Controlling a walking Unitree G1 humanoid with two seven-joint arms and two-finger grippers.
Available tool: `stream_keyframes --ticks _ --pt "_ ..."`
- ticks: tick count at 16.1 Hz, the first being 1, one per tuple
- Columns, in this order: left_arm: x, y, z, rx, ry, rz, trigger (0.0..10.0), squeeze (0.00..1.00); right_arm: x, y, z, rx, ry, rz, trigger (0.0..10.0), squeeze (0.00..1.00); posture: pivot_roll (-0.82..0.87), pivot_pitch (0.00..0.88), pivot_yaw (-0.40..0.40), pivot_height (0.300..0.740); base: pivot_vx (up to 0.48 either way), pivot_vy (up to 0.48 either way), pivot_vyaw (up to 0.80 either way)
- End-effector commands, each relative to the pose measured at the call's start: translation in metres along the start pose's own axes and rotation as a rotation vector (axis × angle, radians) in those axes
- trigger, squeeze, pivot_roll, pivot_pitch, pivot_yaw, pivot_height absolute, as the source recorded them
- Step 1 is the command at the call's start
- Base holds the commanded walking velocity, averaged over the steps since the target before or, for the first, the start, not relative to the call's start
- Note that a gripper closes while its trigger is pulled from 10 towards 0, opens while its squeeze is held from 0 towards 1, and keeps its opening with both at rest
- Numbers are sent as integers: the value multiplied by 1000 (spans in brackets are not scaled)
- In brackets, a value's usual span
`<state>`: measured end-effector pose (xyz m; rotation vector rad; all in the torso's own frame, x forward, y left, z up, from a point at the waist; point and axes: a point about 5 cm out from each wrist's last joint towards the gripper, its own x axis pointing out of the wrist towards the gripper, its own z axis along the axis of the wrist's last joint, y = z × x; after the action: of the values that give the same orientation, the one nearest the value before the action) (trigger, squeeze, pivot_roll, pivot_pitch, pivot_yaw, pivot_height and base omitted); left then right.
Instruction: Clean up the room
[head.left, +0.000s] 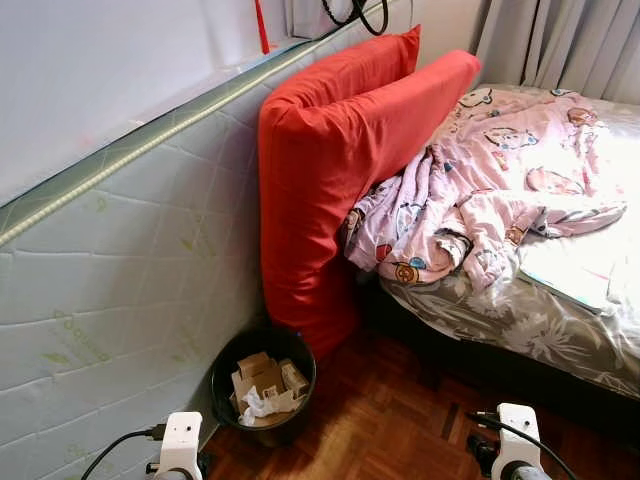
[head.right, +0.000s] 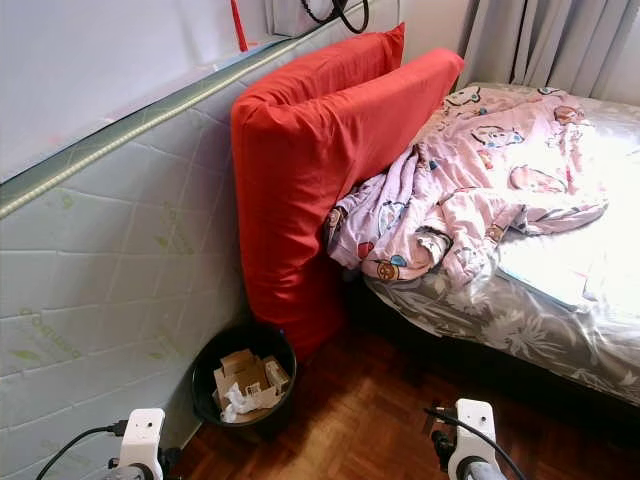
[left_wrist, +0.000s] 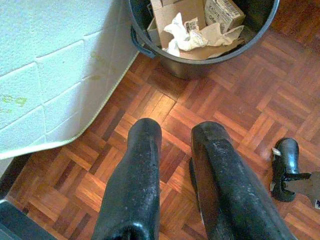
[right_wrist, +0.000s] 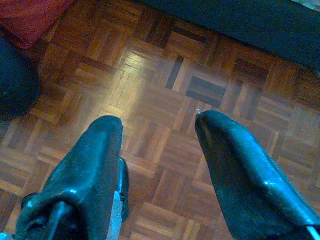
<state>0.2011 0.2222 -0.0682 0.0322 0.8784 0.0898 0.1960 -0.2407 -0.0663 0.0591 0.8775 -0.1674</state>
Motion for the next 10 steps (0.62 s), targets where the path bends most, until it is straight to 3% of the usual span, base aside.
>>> stream_keyframes --ticks 1,4,10 --pt "-1 4 -5 13 26 9 10000 0 0 -1 2 6 -2 2 10000 0 -71 0 45 740 0 0 0" --pt "-1 4 -5 14 25 9 10000 0 0 -1 2 5 -2 3 10000 0 -71 0 46 740 0 0 0" --pt "-1 4 -4 14 22 7 10000 0 0 -1 3 5 -3 4 10000 0 -68 0 44 740 0 -304 0"
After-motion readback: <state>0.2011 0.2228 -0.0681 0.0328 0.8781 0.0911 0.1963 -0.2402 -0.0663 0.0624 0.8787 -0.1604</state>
